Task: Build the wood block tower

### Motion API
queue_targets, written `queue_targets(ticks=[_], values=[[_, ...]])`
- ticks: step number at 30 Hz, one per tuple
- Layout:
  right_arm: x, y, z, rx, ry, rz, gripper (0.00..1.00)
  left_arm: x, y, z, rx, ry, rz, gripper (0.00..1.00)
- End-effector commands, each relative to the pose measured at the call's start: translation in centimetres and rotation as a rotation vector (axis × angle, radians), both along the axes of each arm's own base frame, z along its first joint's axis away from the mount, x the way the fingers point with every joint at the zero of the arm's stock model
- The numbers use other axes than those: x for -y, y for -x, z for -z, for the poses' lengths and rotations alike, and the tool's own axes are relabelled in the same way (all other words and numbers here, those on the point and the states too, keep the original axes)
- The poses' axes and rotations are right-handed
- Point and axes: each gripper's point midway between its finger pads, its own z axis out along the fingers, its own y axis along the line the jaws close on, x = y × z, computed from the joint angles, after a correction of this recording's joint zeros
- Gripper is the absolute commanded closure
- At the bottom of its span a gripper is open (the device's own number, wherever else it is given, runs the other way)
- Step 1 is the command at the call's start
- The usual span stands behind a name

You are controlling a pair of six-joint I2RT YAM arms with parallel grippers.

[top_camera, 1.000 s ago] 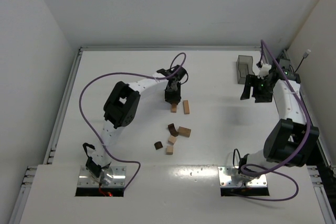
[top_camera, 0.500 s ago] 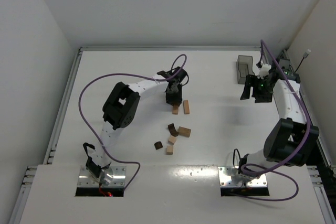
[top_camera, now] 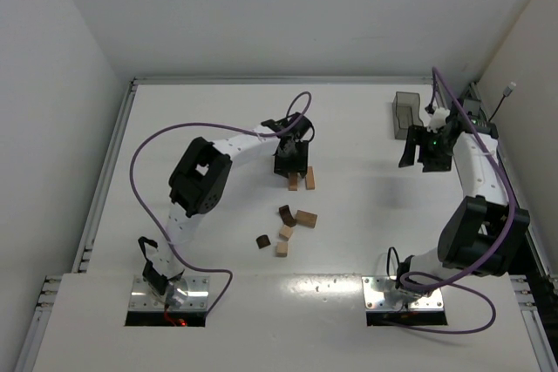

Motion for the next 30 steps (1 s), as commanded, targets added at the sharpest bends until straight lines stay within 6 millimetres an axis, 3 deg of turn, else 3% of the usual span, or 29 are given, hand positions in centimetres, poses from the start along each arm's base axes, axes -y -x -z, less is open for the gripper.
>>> queue_targets(ticks=[1,10,12,14,17,18,19,21,22,23,26,27,30], values=[[0.0,-0.3,-0.1,0.019,-0.005,-0.001,0.34,-0.3,0.8,-2.1,0.018,-0.007,0.026,0.53],[-1.6,-0.7,0.0,0.041,-0.016,-0.078,0.34,-1.2,-1.2,-11.4,0.25,0.037,0.007,0.53],[-2.3,-1.1,-0.1,0.051,-0.013,-0.106,0.36,-1.5,-1.4,-14.2,0.317,0.056,0.018,0.53],[-4.3,-1.5,0.1,0.052,-0.014,-0.169,0.37,-2.1,-1.3,-15.3,0.357,0.033,0.066,0.53],[-7.8,-1.9,1.3,0.02,0.001,-0.293,0.4,-3.9,-0.3,-14.8,0.391,-0.059,0.211,0.51],[-9.9,-2.2,1.6,0.02,0.021,-0.36,0.4,-5.3,1.0,-12.4,0.331,-0.09,0.238,0.51],[-10.4,-2.8,2.2,0.009,0.051,-0.381,0.41,-6.4,1.0,-12.7,0.34,-0.065,0.239,0.51],[-12.1,-3.5,2.9,-0.001,0.062,-0.412,0.42,-7.7,2.5,-11.2,0.3,-0.043,0.253,0.52],[-13.3,-4.3,3.0,0.011,0.063,-0.416,0.44,-9.0,3.8,-9.3,0.264,-0.077,0.251,0.54],[-14.1,-4.8,4.1,-0.019,0.06,-0.405,0.47,-10.0,4.2,-8.7,0.26,-0.093,0.237,0.57],[-14.2,-5.7,6.2,-0.064,0.071,-0.363,0.54,-10.9,3.7,-8.6,0.276,-0.112,0.202,0.6],[-14.6,-5.7,7.5,-0.104,0.074,-0.355,0.57,-10.9,3.7,-7.6,0.251,-0.127,0.205,0.61],[-15.2,-6.1,9.2,-0.138,0.088,-0.294,0.62,-10.8,3.1,-7.1,0.232,-0.127,0.18,0.61]])
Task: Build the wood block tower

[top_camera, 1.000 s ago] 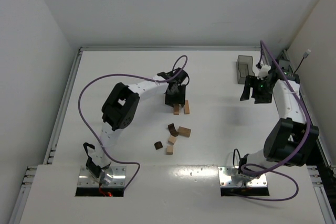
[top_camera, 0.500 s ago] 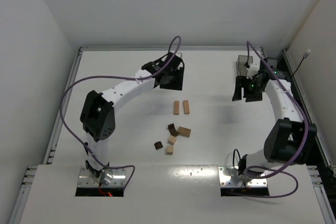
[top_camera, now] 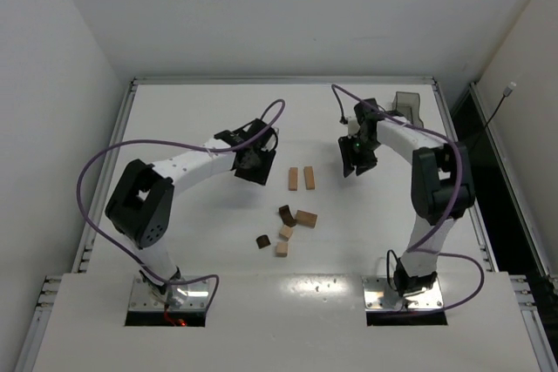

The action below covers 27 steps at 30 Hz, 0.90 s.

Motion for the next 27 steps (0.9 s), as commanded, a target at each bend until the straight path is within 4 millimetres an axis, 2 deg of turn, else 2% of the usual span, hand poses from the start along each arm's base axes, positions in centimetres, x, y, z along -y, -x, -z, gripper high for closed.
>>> queue_targets(ticks=[1,2,3,6,9,13,14,18,19,27], values=[[-0.5,-2.4,0.7,0.049,0.063,0.11,0.63,0.9,-2.9,-1.5,0.072,0.05,-0.03,0.61],[-0.5,-2.4,0.7,0.055,0.084,0.105,0.63,0.6,-3.1,-1.2,0.063,0.049,-0.047,0.61],[-0.1,-2.4,1.1,0.054,0.121,0.123,0.65,1.1,-2.7,-0.8,0.037,0.072,-0.041,0.61],[-0.8,-2.7,1.6,0.045,0.131,0.162,0.68,1.1,-2.9,0.8,-0.005,0.077,-0.087,0.63],[-2.1,-2.4,2.1,0.024,0.16,0.178,0.69,1.1,-3.3,2.0,-0.016,0.063,-0.137,0.68],[-3.7,-1.6,2.5,0.016,0.181,0.195,0.69,0.7,-3.8,2.9,-0.018,0.042,-0.208,0.68],[-4.4,-1.3,2.5,0.016,0.178,0.187,0.69,0.9,-3.7,3.1,-0.025,0.054,-0.216,0.68],[-5.4,-0.8,3.7,-0.018,0.177,0.179,0.69,1.6,-3.6,4.2,-0.054,0.081,-0.22,0.68],[-5.6,-1.2,3.4,-0.007,0.172,0.18,0.69,1.7,-3.4,5.0,-0.077,0.079,-0.227,0.68],[-6.2,-1.0,4.7,-0.06,0.16,0.188,0.69,3.2,-4.3,6.5,-0.13,0.096,-0.24,0.68]])
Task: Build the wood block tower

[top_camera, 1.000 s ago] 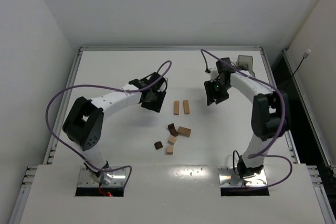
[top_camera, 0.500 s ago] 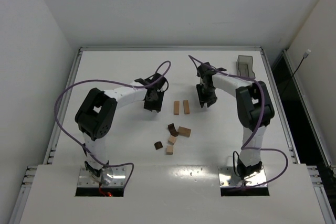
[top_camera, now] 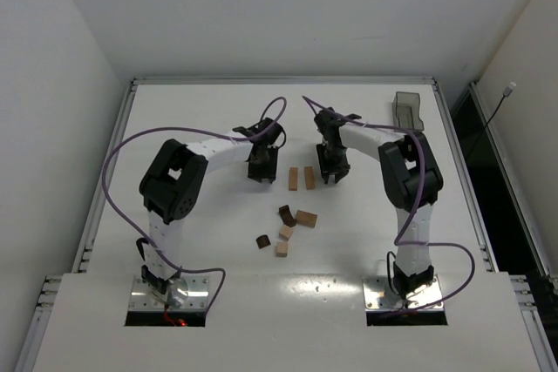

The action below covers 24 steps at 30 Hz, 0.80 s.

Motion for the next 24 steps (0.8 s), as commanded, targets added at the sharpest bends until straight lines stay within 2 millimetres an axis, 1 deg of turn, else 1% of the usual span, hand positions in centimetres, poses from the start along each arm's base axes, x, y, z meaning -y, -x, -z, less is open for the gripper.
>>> queue_targets(ticks=[1,2,5,6,7,9,10,11,12,13,14,15,16,19,20,21,22,23,24], values=[[-0.6,-0.8,0.4,0.0,-0.014,0.036,0.69,1.3,-0.8,0.8,-0.025,0.049,-0.033,0.68],[-0.8,-0.7,0.4,-0.006,-0.026,0.044,0.69,1.5,-0.8,0.8,-0.031,0.059,-0.038,0.68],[-1.1,-0.6,0.4,-0.021,-0.061,0.047,0.69,2.2,-1.4,0.5,-0.018,0.084,-0.042,0.68],[-1.2,-0.7,0.5,-0.021,-0.061,0.047,0.69,2.3,-1.2,0.9,-0.036,0.088,-0.038,0.69],[-1.6,-0.5,0.4,-0.033,-0.087,0.042,0.69,2.7,-1.4,0.6,-0.031,0.102,-0.033,0.72],[-2.1,-0.6,0.6,-0.043,-0.106,0.048,0.71,2.8,-1.6,0.7,-0.031,0.102,-0.033,0.77],[-2.3,-0.5,0.5,-0.048,-0.117,0.046,0.71,2.9,-1.5,1.1,-0.043,0.104,-0.03,0.77],[-2.4,-0.9,0.3,-0.037,-0.122,0.045,0.71,3.1,-1.7,0.8,-0.036,0.109,-0.03,0.77],[-2.5,-1.1,0.4,-0.037,-0.122,0.045,0.71,3.1,-1.7,0.8,-0.035,0.109,-0.03,0.77],[-2.7,-1.0,0.4,-0.04,-0.13,0.044,0.71,3.1,-1.7,0.8,-0.035,0.109,-0.03,0.77],[-2.6,-0.9,0.7,-0.049,-0.126,0.045,0.71,3.4,-1.5,0.8,-0.038,0.112,-0.029,0.78],[-2.8,-1.2,0.5,-0.041,-0.131,0.053,0.71,3.6,-1.4,0.8,-0.043,0.118,-0.026,0.78],[-3.1,-1.0,0.5,-0.042,-0.131,0.044,0.71,3.5,-1.3,1.2,-0.05,0.113,-0.026,0.78],[-3.2,-1.0,0.5,-0.046,-0.139,0.042,0.71,4.0,-0.9,1.1,-0.056,0.12,-0.014,0.78],[-3.3,-1.2,0.5,-0.037,-0.143,0.042,0.71,3.9,-0.9,1.5,-0.063,0.115,-0.014,0.78],[-3.2,-0.9,0.7,-0.045,-0.139,0.042,0.71,4.5,-0.9,1.2,-0.057,0.123,-0.013,0.78],[-3.3,-0.8,0.6,-0.049,-0.148,0.041,0.71,4.6,-0.6,1.6,-0.073,0.128,-0.009,0.8],[-3.4,-0.8,0.6,-0.049,-0.148,0.041,0.71,4.7,-0.5,1.6,-0.079,0.136,-0.005,0.8],[-3.5,-0.7,0.6,-0.054,-0.159,0.039,0.71,5.3,-0.4,1.7,-0.081,0.139,-0.002,0.8]])
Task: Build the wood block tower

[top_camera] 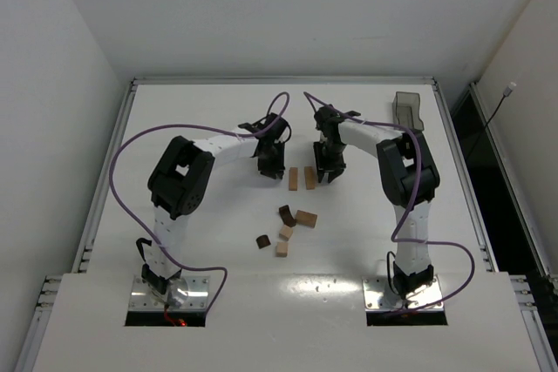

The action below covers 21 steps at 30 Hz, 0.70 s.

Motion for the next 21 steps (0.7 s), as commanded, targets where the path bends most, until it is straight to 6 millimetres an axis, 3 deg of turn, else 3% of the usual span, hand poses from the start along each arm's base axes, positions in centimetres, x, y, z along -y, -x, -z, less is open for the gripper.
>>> queue_targets(ticks=[1,10,15,21], values=[[-1.5,-0.5,0.6,-0.001,-0.052,0.008,0.71,1.4,1.3,1.8,-0.062,0.013,0.015,0.8],[-2.3,0.1,0.8,-0.006,-0.061,-0.003,0.68,2.5,1.6,1.8,-0.062,0.029,0.032,0.8],[-2.7,0.3,0.7,-0.01,-0.069,-0.014,0.61,2.5,1.6,1.8,-0.062,0.029,0.032,0.7],[-2.8,0.5,0.9,-0.016,-0.078,-0.015,0.6,2.6,1.7,1.8,-0.067,0.036,0.035,0.67]])
